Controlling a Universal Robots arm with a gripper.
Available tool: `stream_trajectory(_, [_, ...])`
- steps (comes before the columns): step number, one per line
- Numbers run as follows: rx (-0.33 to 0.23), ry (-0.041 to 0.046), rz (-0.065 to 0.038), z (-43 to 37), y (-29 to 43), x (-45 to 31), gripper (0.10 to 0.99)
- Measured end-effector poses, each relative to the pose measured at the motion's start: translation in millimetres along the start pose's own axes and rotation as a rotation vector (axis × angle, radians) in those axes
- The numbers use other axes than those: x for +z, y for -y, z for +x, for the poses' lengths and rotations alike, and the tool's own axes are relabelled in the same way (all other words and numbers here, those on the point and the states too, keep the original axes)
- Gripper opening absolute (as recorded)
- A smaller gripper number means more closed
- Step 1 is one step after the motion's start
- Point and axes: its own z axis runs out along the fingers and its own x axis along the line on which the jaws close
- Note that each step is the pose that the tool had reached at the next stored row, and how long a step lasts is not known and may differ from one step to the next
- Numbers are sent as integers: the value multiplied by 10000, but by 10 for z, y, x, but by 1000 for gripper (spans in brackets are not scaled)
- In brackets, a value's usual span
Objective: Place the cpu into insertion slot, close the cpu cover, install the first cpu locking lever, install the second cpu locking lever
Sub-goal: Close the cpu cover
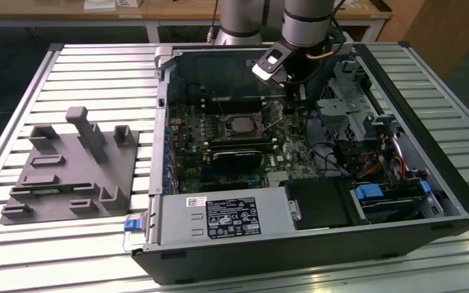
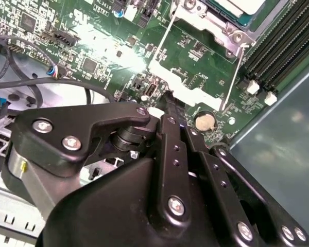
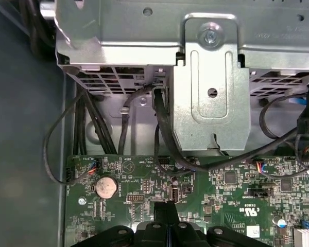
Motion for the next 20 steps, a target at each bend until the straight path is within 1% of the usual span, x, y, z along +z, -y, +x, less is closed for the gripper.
stream_trajectory(4, [0, 2, 1, 0, 0, 0, 106])
stream_trajectory(5, [-2, 2, 38, 0, -1, 1, 106])
stream_trajectory(6, [-5, 1, 155, 1, -2, 4, 106])
stream_trajectory(10, [-26, 14, 865, 1, -6, 14, 106])
stream_trajectory(13, [-37, 35, 1281, 1, -7, 22, 106])
stream_trajectory(14, [-40, 37, 1343, 1, -7, 23, 106])
stream_trajectory(20, [-41, 35, 1357, 1, 3, 23, 106])
